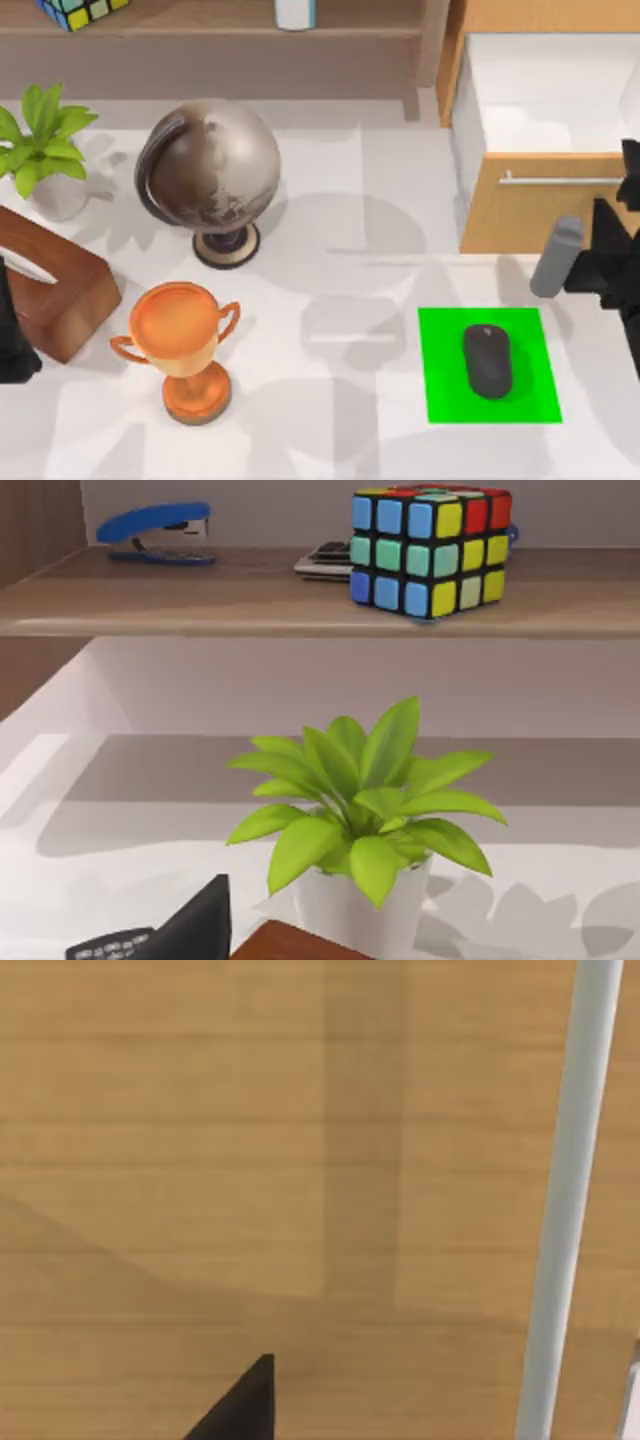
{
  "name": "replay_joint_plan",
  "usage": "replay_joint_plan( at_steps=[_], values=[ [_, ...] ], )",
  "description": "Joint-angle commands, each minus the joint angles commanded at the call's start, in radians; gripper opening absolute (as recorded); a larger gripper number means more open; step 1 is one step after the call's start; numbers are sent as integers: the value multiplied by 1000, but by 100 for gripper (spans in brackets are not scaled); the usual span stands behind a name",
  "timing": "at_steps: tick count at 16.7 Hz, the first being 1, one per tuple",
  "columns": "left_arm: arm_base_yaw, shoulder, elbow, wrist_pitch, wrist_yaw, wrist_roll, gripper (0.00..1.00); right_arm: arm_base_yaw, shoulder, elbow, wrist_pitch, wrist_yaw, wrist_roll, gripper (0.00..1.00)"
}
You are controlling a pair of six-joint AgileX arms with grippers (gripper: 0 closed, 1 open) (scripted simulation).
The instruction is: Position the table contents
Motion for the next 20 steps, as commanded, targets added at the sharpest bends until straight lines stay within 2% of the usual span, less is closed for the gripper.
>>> replay_joint_plan(
  at_steps=[9,20],
  values=[
    [0,0,0,0,0,0,100,0,0,0,0,0,0,2],
    [0,0,0,0,0,0,100,-6,8,16,-15,-3,1,0]
  ],
)
